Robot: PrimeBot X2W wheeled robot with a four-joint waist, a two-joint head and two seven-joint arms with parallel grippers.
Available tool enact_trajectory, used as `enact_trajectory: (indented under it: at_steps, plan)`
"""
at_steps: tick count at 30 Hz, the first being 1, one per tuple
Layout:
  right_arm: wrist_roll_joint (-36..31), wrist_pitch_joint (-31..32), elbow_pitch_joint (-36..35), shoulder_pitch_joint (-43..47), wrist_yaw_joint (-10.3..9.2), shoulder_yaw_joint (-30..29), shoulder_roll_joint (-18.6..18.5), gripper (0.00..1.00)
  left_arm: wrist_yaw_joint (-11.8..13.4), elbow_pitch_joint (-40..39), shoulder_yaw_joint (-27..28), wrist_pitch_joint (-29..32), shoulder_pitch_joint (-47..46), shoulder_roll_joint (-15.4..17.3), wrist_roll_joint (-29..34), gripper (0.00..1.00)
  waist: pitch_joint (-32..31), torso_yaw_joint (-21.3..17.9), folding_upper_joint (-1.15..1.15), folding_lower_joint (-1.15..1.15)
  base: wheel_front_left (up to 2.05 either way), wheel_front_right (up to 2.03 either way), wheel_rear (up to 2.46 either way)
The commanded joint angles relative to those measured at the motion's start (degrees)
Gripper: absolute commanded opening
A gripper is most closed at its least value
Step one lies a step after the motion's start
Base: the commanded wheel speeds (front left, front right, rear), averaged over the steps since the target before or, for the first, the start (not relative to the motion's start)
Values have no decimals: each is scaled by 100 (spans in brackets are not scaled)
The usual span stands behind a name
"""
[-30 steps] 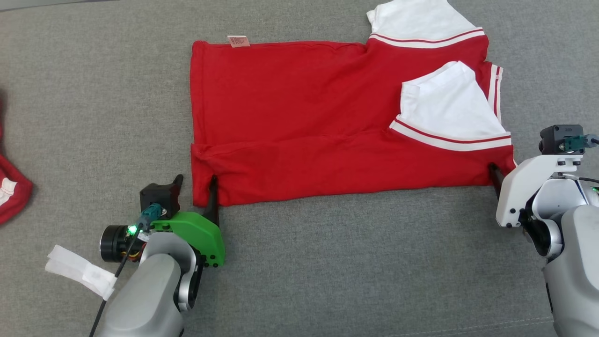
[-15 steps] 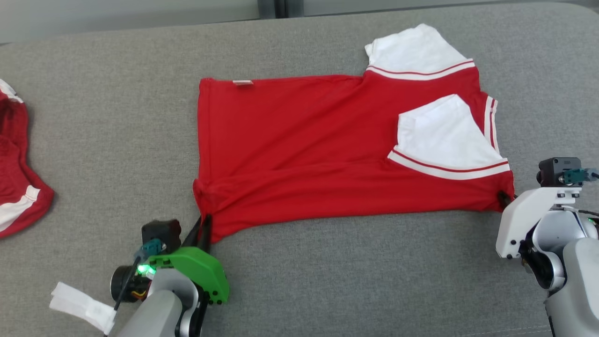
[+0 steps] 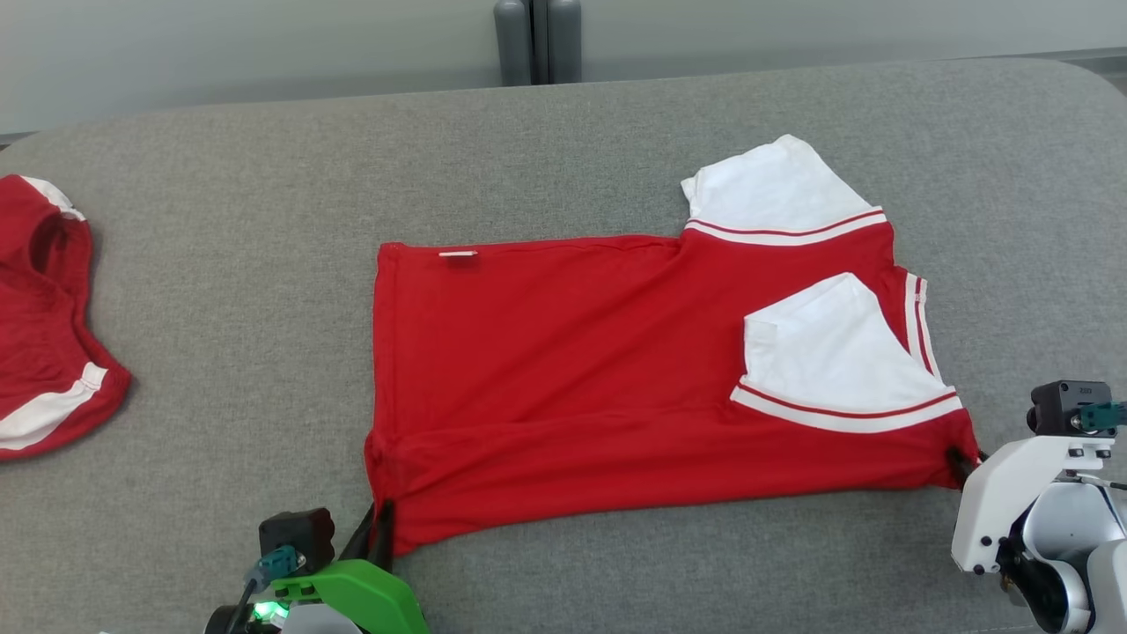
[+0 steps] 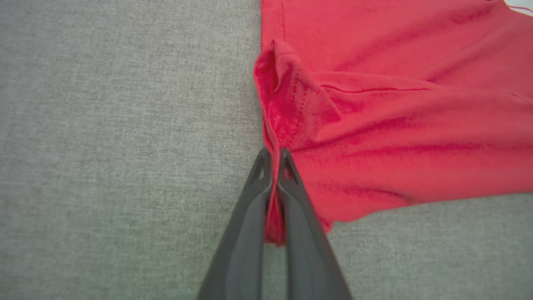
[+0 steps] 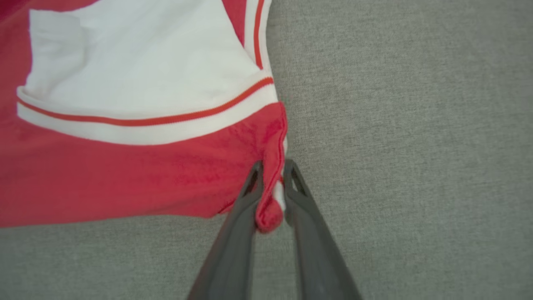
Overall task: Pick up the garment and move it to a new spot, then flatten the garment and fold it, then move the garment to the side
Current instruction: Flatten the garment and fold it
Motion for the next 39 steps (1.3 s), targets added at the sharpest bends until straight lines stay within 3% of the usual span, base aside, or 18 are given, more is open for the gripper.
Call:
enact_trajectory:
  at_steps: [1, 5, 9, 16, 24, 32, 39]
  plan:
    - [-13, -6, 9, 48, -13, -61, 5, 100, 75, -77, 7, 48, 129, 107, 37, 100, 22, 2, 0, 0, 0, 0, 0]
    - [-43, -25, 23, -86, -11, -37, 46, 100, 146, -341, 16, 87, 126, 149, 56, 100, 37, 23, 0, 0, 0, 0, 0]
    - [-66, 63, -144, -356, -11, 42, -144, 100, 202, -566, 81, 261, -111, 307, 64, 100, 71, 45, 0, 0, 0, 0, 0]
    - [90, 662, -382, -1440, -11, 503, -632, 100, 121, -708, 182, 1193, -1087, 647, -39, 100, 324, 59, 0, 0, 0, 0, 0]
    - [385, 950, 324, -3275, -10, 1412, -1054, 100, -136, -24, 165, 2197, -2801, 503, -194, 100, 1024, 73, 0, 0, 0, 0, 0]
    - [536, 724, 1133, -4614, -11, 2307, -1184, 100, -204, 817, -13, 2399, -3977, 254, 60, 100, 1643, 32, 0, 0, 0, 0, 0]
    - [640, 481, 1656, -5210, -11, 2691, -1290, 100, -308, 1327, -125, 2429, -4447, 78, 102, 100, 1909, 24, 0, 0, 0, 0, 0]
